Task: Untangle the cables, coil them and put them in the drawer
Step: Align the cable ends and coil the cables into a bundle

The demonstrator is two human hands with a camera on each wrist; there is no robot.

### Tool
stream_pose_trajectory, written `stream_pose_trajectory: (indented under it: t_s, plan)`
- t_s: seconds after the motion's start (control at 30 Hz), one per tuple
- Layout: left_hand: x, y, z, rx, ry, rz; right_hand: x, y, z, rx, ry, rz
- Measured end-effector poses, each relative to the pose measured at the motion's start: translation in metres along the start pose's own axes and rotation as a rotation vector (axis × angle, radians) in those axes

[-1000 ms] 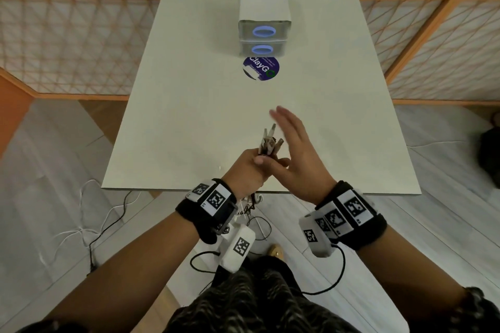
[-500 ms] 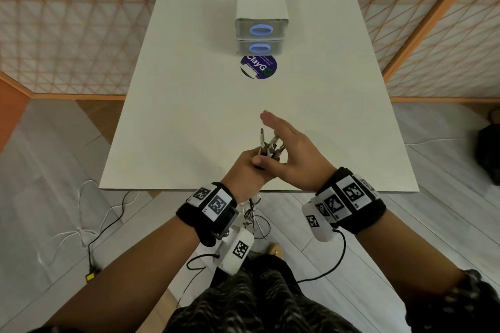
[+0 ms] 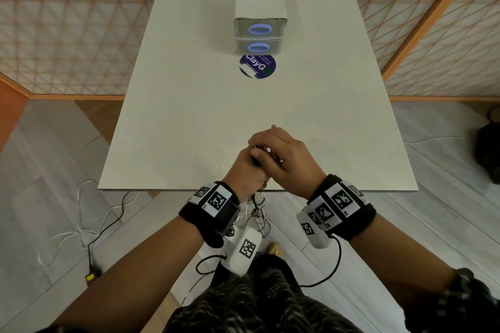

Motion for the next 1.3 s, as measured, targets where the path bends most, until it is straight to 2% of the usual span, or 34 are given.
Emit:
stream_pose_trajectory:
  t_s: [0.1, 0.17, 0.23, 0.3, 0.33, 0.43, 0.53, 0.6, 0.63, 0.7, 0.77, 0.8, 0.83, 0.9, 0.93, 1.0, 1.07, 1.1, 1.13, 1.2, 1.23, 1.3]
  plan:
    - [-0.002, 0.003, -0.001, 0.087, 0.032, -0.023, 0.005, -0.002, -0.001, -0.043, -0.027, -0.028]
    - [-0.007, 0.01, -0.007, 0.23, 0.063, -0.075, 0.017, -0.007, -0.006, -0.26, -0.158, -0.048]
    - [-0.013, 0.017, -0.012, 0.35, 0.053, -0.074, 0.031, -0.025, -0.012, -0.446, -0.347, 0.078]
    - [-0.019, 0.022, -0.019, 0.456, 0.026, -0.064, 0.047, -0.044, -0.013, -0.39, -0.463, 0.267]
    - [-0.022, 0.025, -0.019, 0.512, 0.033, -0.072, 0.052, -0.048, -0.013, -0.338, -0.471, 0.279]
    - [-0.025, 0.042, -0.013, 0.632, 0.107, -0.15, 0.048, -0.036, -0.013, -0.199, -0.45, 0.14]
    - [-0.02, 0.074, 0.011, 0.362, 0.307, -0.319, 0.03, -0.01, -0.01, -0.025, -0.372, 0.192]
    - [-0.014, 0.094, 0.012, 0.185, 0.22, -0.378, 0.017, 0.003, -0.006, 0.054, -0.331, 0.344]
    - [-0.012, 0.097, 0.005, 0.101, 0.118, -0.314, 0.012, 0.007, -0.002, 0.088, -0.305, 0.429]
    - [-0.009, 0.087, -0.009, -0.109, -0.02, -0.008, 0.001, 0.015, 0.004, 0.137, -0.238, 0.554]
    - [0.001, 0.062, -0.016, -0.206, 0.009, 0.341, -0.013, 0.023, 0.008, 0.126, -0.174, 0.601]
    - [0.005, 0.052, -0.016, -0.194, 0.038, 0.435, -0.021, 0.026, 0.007, 0.105, -0.165, 0.604]
    - [0.008, 0.044, -0.019, -0.143, 0.066, 0.473, -0.027, 0.029, 0.005, 0.081, -0.169, 0.596]
    - [0.01, 0.036, -0.025, 0.057, 0.14, 0.418, -0.036, 0.032, 0.0, 0.036, -0.178, 0.526]
    - [0.009, 0.033, -0.027, 0.188, 0.174, 0.373, -0.038, 0.032, -0.003, 0.015, -0.186, 0.433]
    - [0.005, 0.027, -0.032, 0.424, 0.189, 0.301, -0.033, 0.033, -0.011, 0.002, -0.235, 0.137]
    - [-0.002, 0.023, -0.034, 0.565, 0.166, 0.216, -0.017, 0.026, -0.014, -0.051, -0.361, -0.155]
    - [-0.006, 0.02, -0.034, 0.61, 0.146, 0.155, -0.006, 0.019, -0.014, -0.111, -0.429, -0.218]
    - [-0.01, 0.018, -0.033, 0.645, 0.123, 0.093, 0.004, 0.009, -0.013, -0.226, -0.506, -0.215]
    - [-0.014, 0.012, -0.032, 0.714, 0.106, -0.02, 0.016, -0.011, -0.004, -0.436, -0.644, -0.112]
    - [-0.017, 0.01, -0.031, 0.762, 0.119, -0.062, 0.019, -0.015, 0.0, -0.436, -0.678, -0.079]
    - [-0.021, 0.006, -0.031, 0.809, 0.112, -0.124, 0.017, -0.012, -0.003, -0.37, -0.688, -0.146]
Point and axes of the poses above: each hand's wrist, its own x-axis away from the middle knuckle, its own y-axis out of the back of the hand, z = x × y, the point moved 4 cm from there along -x, towards the middle knuckle, and after that the axes turned 1 degree about -x, right-handed, at the moved point
